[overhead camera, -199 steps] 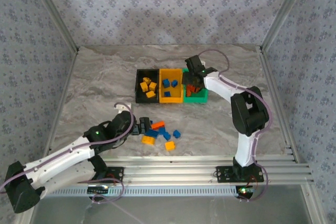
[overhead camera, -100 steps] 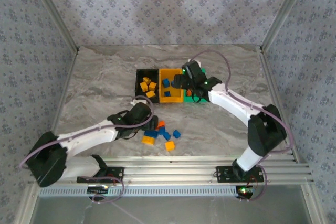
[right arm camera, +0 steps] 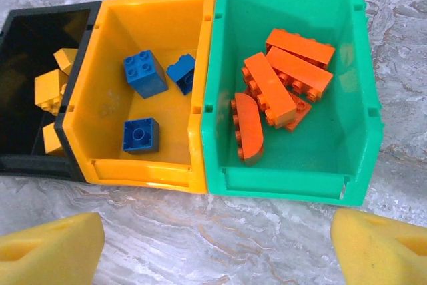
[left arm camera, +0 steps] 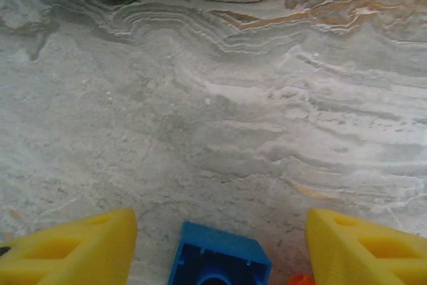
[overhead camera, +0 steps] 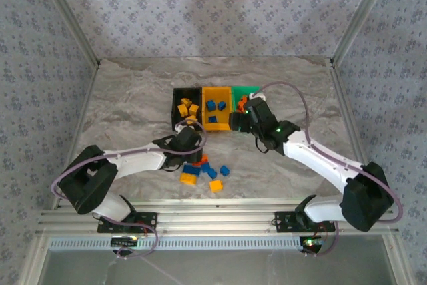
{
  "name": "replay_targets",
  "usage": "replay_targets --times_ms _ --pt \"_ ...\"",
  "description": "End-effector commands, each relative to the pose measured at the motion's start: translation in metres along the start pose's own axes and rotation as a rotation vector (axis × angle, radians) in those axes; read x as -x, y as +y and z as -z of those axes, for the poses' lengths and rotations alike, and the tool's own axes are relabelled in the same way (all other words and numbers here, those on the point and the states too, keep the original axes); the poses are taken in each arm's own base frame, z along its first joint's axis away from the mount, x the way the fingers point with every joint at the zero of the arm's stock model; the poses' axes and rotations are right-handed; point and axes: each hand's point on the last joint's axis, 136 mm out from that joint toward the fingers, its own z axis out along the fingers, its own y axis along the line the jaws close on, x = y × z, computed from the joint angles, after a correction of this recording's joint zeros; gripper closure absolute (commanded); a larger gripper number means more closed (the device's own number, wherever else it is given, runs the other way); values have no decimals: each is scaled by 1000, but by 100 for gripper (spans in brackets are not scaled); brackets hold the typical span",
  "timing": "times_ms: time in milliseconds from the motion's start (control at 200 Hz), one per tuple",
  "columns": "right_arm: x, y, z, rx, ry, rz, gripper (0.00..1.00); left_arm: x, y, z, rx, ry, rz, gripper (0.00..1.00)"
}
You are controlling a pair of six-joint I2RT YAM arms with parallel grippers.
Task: Sort the legos into containers by color
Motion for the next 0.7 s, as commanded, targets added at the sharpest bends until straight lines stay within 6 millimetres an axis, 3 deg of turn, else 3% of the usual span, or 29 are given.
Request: replay_targets --times_ms 0,120,375,560,699 --pt "2 -4 8 -10 -37 -28 10 -24 28 0 95 60 -5 38" --pt "1 -6 10 -11 -40 -34 10 -30 37 2 105 67 7 41" --pt "-3 -10 9 -22 -36 -36 10 -27 32 -1 87 60 0 53" --pt "-7 -12 9 -26 -32 -41 10 -15 24 -7 74 27 -7 44" --pt "-9 -14 9 -30 -27 -42 10 -8 19 -5 62 20 -11 60"
